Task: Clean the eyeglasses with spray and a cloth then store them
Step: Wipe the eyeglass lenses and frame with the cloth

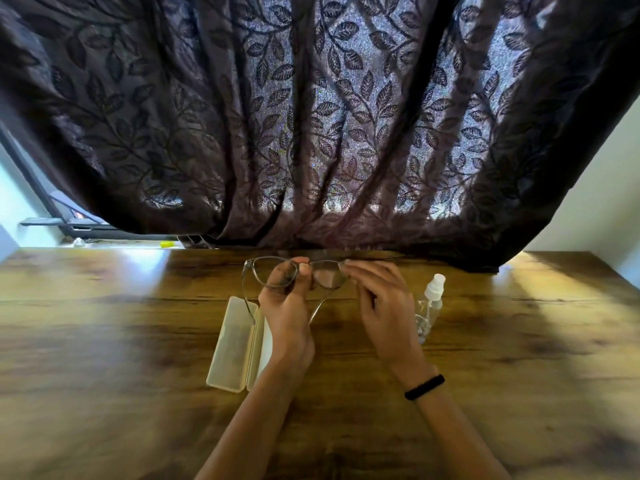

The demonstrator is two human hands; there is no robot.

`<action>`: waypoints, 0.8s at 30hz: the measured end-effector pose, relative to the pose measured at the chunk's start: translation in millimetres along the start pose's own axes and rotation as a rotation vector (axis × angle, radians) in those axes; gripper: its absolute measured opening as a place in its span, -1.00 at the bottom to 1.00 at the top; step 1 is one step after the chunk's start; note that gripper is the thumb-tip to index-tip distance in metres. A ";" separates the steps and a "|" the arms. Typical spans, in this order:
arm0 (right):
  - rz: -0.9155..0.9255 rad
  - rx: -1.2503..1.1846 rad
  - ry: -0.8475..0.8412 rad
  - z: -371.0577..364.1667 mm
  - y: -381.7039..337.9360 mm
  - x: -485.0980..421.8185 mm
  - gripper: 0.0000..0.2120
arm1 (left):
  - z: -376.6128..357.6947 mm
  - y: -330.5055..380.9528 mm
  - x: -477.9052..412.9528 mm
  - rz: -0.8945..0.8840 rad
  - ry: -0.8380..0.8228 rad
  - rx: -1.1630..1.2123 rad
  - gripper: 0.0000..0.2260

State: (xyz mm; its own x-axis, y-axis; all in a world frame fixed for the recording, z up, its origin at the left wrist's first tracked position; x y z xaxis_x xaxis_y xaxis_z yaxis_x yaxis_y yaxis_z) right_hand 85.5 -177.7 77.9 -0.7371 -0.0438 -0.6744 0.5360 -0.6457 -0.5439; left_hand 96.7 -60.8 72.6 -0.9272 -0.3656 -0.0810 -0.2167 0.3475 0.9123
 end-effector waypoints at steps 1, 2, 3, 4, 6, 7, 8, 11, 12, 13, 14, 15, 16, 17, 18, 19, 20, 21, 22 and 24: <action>0.000 -0.007 0.012 0.4 -0.4 -4.7 -0.64 | -0.8 0.1 1.2 0.007 -0.011 0.002 -0.82; 0.004 -0.011 0.013 0.4 -2.0 -8.1 -0.65 | -1.5 0.0 2.1 0.013 -0.025 0.011 -0.83; 0.012 -0.012 0.006 -0.7 -4.3 -9.6 -0.65 | -1.9 0.0 2.6 0.012 -0.043 0.023 -0.84; 0.022 -0.014 -0.004 -2.0 -7.2 -9.8 -0.65 | -2.3 0.6 3.0 0.002 -0.061 0.030 -0.86; 0.048 -0.020 -0.013 -4.9 -13.2 -5.0 -0.64 | -3.0 2.0 3.0 -0.022 -0.073 0.045 -0.85; 0.069 -0.028 -0.016 -6.6 -16.3 -1.0 -0.64 | -3.1 2.1 2.3 -0.023 -0.065 0.052 -0.84; 0.090 -0.041 -0.026 -8.2 -19.0 3.2 -0.64 | -2.9 2.3 1.5 -0.015 -0.050 0.060 -0.82; 0.151 -0.065 -0.082 -10.6 -21.8 17.9 -0.64 | 0.2 0.4 -1.8 0.012 -0.009 0.058 -0.82; 0.153 -0.067 -0.091 -9.9 -19.8 21.7 -0.63 | 1.8 -0.2 -2.3 0.009 -0.003 0.038 -0.83; 0.133 -0.075 -0.084 -8.3 -16.8 23.5 -0.63 | 3.3 -0.4 -2.1 0.000 -0.004 0.013 -0.84; 0.096 -0.093 -0.056 -5.6 -14.8 23.0 -0.62 | 4.5 -0.4 -1.2 -0.015 -0.008 -0.020 -0.85; 0.062 -0.116 -0.014 -1.9 -14.0 20.2 -0.64 | 5.2 -0.2 -0.1 -0.036 -0.018 -0.046 -0.85; 0.044 -0.137 0.029 2.1 -14.7 15.9 -0.69 | 5.5 -0.6 0.9 -0.055 -0.028 -0.068 -0.85; 0.043 -0.154 0.061 5.2 -17.7 10.5 -0.74 | 5.7 -1.1 2.1 -0.071 -0.040 -0.086 -0.85; 0.053 -0.169 0.073 7.5 -23.4 3.9 -0.76 | 5.4 -2.3 2.7 -0.082 -0.053 -0.111 -0.86; 0.068 -0.185 0.064 8.9 -29.9 -2.8 -0.77 | 4.0 -3.0 4.6 -0.094 -0.077 -0.134 -0.86; 0.086 -0.190 0.037 8.8 -34.5 -8.9 -0.78 | 2.5 -3.2 6.8 -0.107 -0.099 -0.162 -0.86; 0.103 -0.187 -0.002 7.6 -38.7 -14.0 -0.79 | 0.7 -2.9 9.1 -0.127 -0.118 -0.190 -0.85; 0.117 -0.185 -0.041 5.9 -42.2 -18.4 -0.78 | -1.0 -2.9 11.6 -0.151 -0.136 -0.219 -0.85; 0.141 -0.187 -0.108 1.6 -47.5 -23.7 -0.77 | -4.3 -1.6 15.0 -0.175 -0.169 -0.257 -0.86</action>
State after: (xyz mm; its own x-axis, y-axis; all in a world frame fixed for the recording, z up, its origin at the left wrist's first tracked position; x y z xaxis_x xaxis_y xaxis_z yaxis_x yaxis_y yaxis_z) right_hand 76.9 -147.3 120.5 -0.6842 -0.2111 -0.6981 0.6958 -0.4758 -0.5381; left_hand 84.4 -70.5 71.6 -0.9249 -0.2450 -0.2907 -0.3128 0.0556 0.9482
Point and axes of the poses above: each hand's wrist, its own x-axis away from the middle knuckle, its own z-axis out of the back of the hand, y = z × x, the point moved 1 cm from there along -x, towards the middle knuckle, and after that the axes turned 11 degrees about -x, right-handed, at the moved point
